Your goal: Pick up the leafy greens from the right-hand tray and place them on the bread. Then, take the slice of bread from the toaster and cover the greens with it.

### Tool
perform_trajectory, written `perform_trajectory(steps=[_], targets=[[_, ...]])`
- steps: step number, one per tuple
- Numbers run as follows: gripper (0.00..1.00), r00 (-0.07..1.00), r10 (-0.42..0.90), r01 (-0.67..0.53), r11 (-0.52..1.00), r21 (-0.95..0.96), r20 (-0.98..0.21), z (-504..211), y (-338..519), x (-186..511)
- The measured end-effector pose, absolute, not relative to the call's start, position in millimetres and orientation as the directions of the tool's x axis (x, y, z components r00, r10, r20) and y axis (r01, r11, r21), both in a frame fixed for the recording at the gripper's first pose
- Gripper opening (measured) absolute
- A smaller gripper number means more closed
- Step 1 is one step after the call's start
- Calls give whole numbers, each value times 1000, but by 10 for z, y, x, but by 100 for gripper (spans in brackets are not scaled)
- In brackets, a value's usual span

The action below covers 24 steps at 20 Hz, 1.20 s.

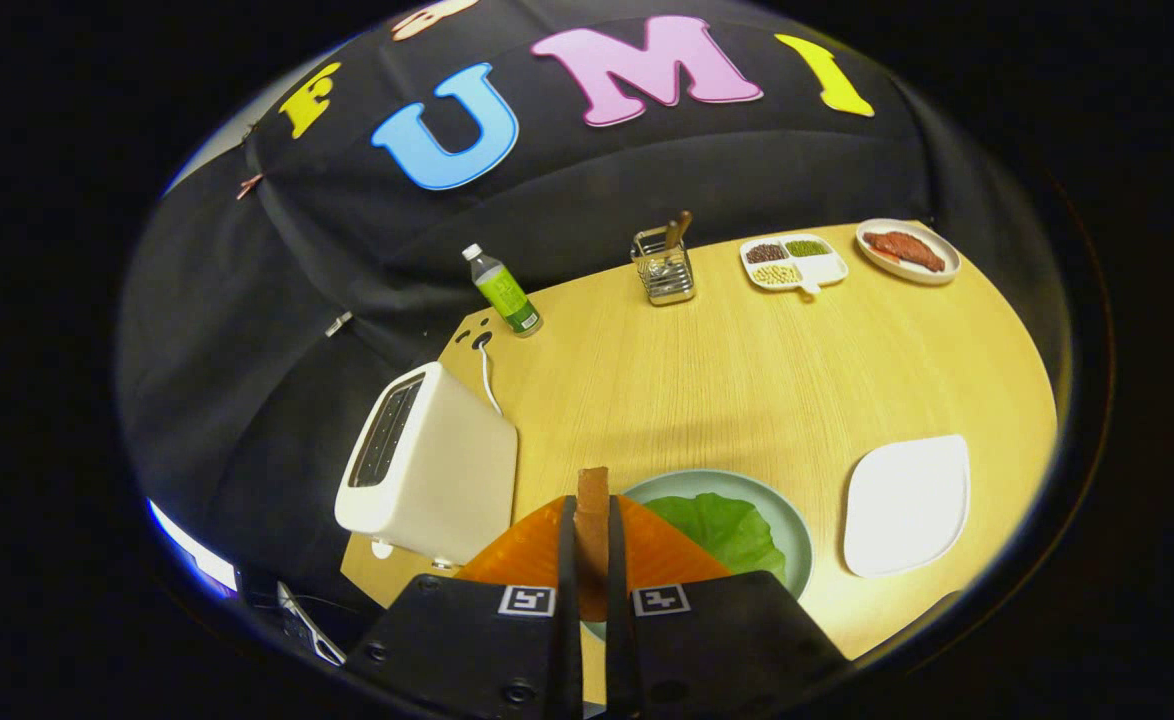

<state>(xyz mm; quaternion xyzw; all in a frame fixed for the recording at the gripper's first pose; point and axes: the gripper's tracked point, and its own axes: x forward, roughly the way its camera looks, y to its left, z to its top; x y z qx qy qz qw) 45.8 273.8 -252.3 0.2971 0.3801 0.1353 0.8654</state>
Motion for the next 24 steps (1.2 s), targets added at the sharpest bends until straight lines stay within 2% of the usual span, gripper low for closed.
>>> perform_trajectory(steps=[5,15,20,22,23,24], targets=[[14,649,376,73,835,545,-662,-3117,2481,340],[14,627,311,-66,935,349,-715,-3485,2297,251],[26,624,272,-90,956,279,-732,-3586,2223,229],[38,611,220,-89,974,211,-760,-3667,2103,201],[49,609,213,-99,976,192,-764,-3681,2096,181],[52,615,203,-106,979,175,-762,-3674,2076,185]])
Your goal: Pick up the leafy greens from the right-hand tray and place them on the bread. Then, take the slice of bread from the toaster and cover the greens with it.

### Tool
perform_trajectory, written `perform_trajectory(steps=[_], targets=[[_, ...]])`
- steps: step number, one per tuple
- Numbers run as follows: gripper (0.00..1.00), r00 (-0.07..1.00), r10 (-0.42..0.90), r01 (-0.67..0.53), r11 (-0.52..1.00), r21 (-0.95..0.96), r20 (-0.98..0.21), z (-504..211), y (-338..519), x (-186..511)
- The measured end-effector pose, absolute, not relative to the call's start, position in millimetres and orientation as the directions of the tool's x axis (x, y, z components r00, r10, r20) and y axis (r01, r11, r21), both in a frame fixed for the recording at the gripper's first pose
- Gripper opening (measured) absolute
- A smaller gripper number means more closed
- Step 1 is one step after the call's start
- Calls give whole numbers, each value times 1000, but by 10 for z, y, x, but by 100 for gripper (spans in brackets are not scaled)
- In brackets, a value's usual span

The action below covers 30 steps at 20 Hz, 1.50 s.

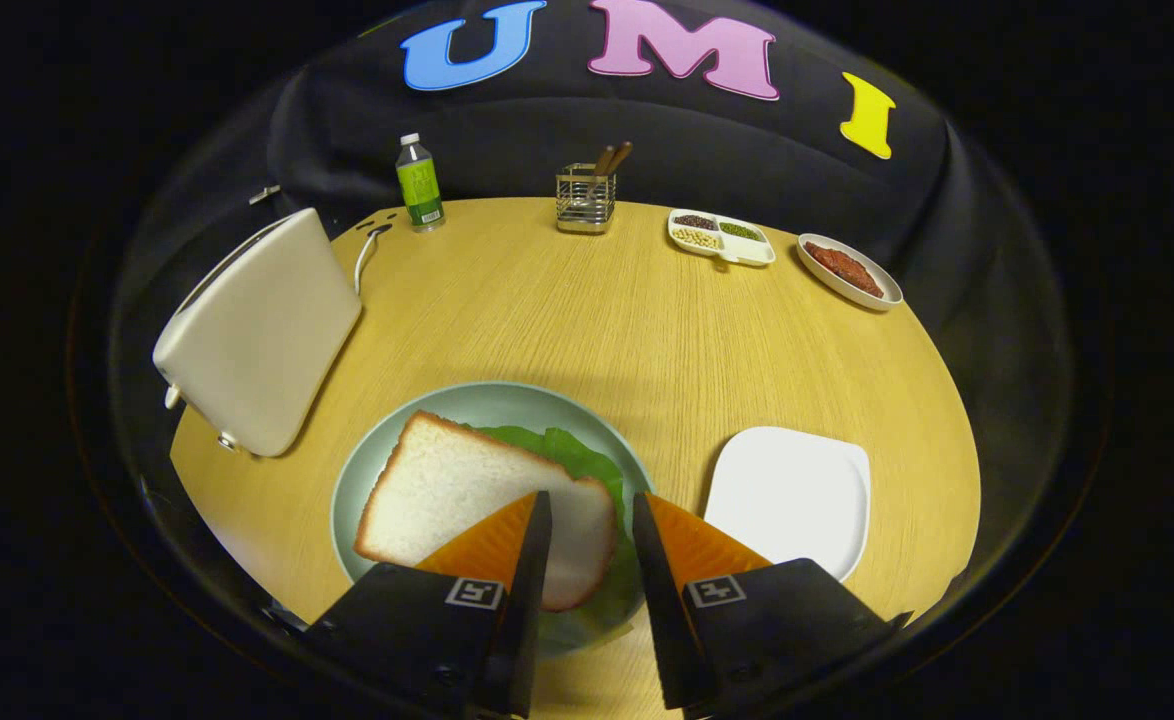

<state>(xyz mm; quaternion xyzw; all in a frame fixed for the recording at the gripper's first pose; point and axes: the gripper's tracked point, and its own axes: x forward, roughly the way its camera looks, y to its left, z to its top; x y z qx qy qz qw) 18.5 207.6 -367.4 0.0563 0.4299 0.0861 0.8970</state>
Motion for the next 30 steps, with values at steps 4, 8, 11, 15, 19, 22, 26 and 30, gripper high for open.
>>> perform_trajectory(steps=[4,8,11,15,19,22,26,30], targets=[[72,633,164,-118,986,116,-756,-3645,1970,230],[94,664,142,-131,989,73,-734,-3563,1861,245],[99,683,142,-131,989,71,-716,-3495,1815,265],[99,714,160,-113,987,114,-682,-3281,1794,308],[99,748,172,-109,985,136,-641,-2970,1715,332],[99,775,194,-112,979,170,-602,-2691,1656,318],[98,816,217,-137,973,186,-536,-2258,1590,273],[99,860,250,-178,964,199,-445,-1747,1591,180]])
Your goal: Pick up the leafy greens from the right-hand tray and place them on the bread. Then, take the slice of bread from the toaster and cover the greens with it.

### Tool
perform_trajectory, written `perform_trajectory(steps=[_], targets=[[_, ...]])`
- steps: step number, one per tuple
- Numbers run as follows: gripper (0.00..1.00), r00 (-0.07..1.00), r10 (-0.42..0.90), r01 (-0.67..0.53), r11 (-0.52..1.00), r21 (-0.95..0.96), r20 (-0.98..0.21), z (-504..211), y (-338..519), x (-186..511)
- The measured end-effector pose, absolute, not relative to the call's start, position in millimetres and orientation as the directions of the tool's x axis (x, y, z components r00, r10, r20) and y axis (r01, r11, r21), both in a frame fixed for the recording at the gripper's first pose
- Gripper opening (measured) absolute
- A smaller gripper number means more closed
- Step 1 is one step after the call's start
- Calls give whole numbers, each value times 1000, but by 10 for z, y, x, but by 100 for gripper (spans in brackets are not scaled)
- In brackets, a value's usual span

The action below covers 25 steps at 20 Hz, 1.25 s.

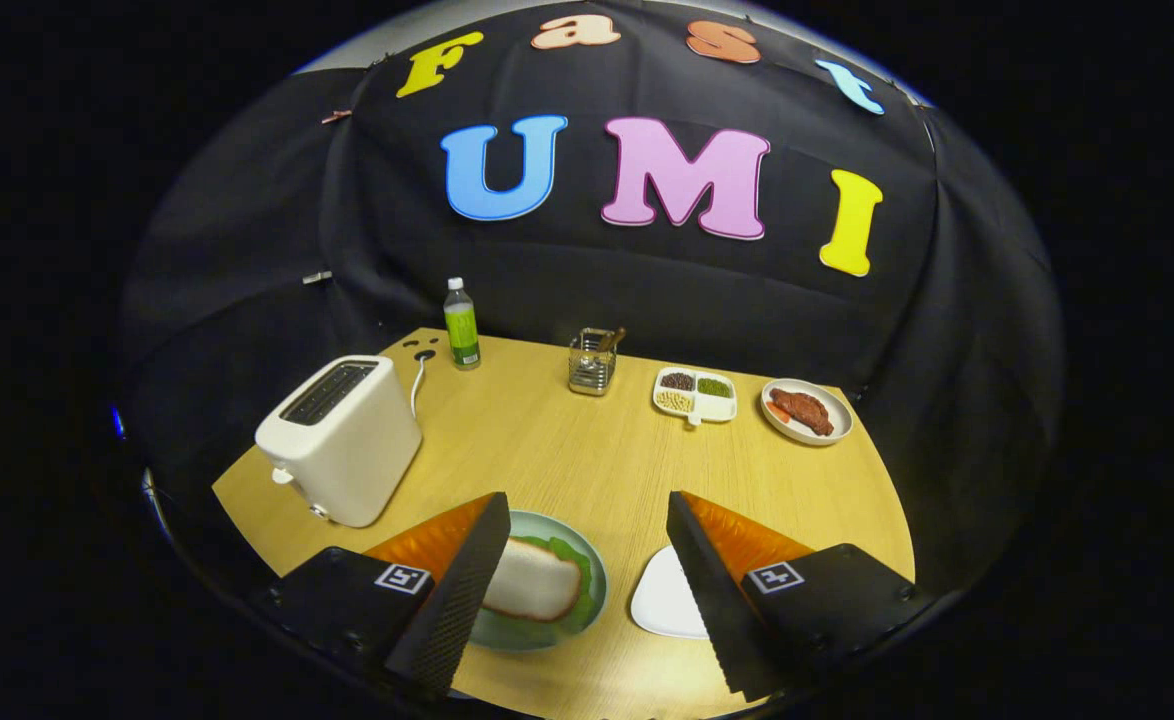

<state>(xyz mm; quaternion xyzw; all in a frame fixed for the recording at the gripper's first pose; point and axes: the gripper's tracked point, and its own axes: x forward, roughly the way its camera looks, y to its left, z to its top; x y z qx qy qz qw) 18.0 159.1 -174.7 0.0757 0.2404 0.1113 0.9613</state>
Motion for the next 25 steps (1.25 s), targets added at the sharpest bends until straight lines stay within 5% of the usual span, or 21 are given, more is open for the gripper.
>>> perform_trajectory(steps=[8,25], targets=[[99,912,252,-213,966,149,-323,-1268,1488,-116],[98,913,209,-175,977,126,-351,-1424,1333,-428]])
